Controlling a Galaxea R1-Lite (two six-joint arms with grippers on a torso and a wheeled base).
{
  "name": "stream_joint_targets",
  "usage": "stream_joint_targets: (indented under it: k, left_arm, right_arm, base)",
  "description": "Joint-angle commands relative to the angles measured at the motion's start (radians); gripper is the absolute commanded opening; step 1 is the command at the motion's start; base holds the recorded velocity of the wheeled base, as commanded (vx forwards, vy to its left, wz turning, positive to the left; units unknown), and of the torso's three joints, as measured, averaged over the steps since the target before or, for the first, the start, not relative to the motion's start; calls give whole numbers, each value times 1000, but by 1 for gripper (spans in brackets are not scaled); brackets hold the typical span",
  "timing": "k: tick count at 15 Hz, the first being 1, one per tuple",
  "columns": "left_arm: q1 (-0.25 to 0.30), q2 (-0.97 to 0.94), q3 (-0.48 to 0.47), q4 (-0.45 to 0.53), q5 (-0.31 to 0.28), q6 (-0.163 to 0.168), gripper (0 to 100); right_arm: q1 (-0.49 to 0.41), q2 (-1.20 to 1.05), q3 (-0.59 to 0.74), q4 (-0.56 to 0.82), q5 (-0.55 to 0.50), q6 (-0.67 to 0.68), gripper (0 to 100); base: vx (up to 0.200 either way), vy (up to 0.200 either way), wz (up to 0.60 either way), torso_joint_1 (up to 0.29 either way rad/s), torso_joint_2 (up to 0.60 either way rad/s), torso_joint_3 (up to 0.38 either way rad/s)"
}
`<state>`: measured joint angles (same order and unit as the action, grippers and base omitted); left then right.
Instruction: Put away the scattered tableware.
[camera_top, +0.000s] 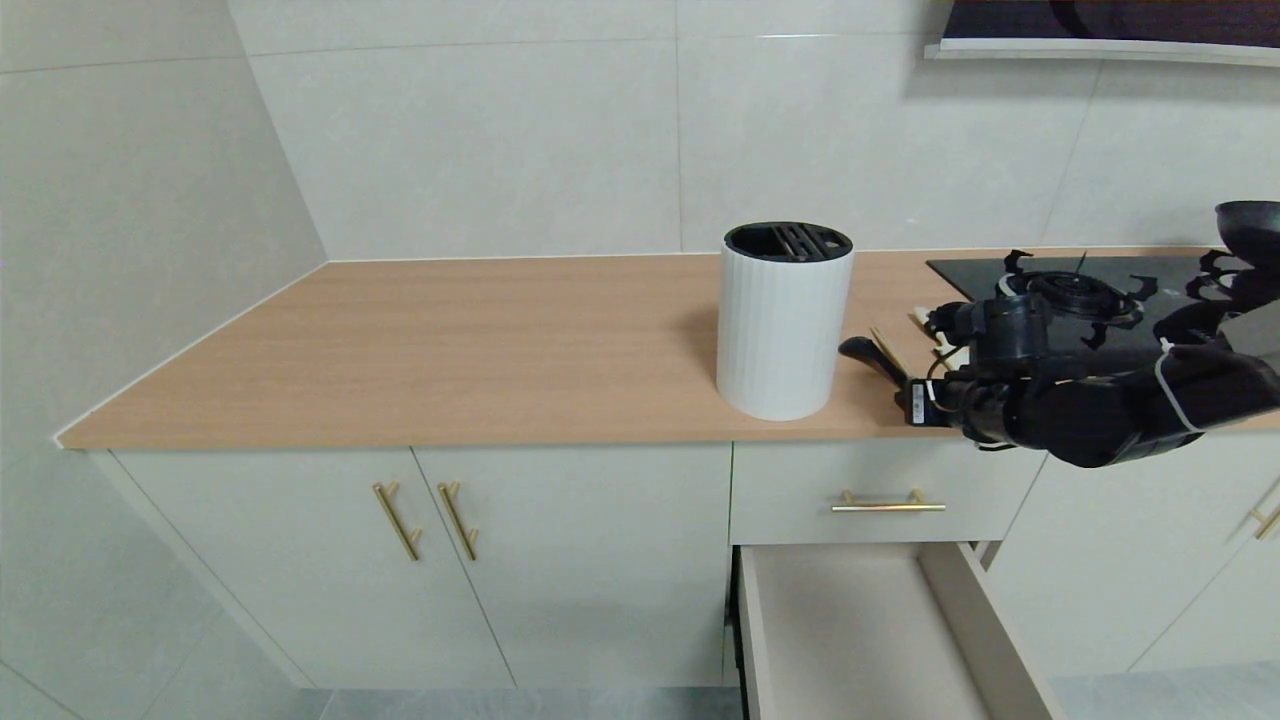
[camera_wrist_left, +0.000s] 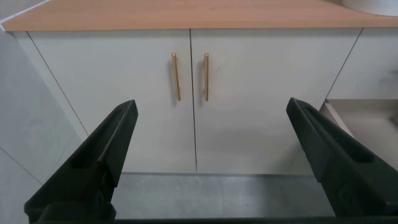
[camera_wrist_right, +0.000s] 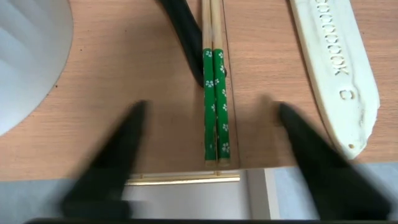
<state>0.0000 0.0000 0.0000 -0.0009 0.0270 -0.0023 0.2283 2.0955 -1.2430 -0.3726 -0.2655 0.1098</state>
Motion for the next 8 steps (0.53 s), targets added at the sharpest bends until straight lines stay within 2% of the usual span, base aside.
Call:
stream_joint_targets:
  k: [1, 8]
  left_arm:
    - [0, 2, 0, -1, 1, -1, 100]
    - [0, 2, 0, -1, 1, -1, 100]
  right_arm:
    - [0, 4, -1, 0, 0, 1, 0]
    - [-1, -5, -1, 0, -1, 1, 0]
  base:
    - [0, 0, 0, 0, 0, 0]
    - [0, 0, 0, 0, 0, 0]
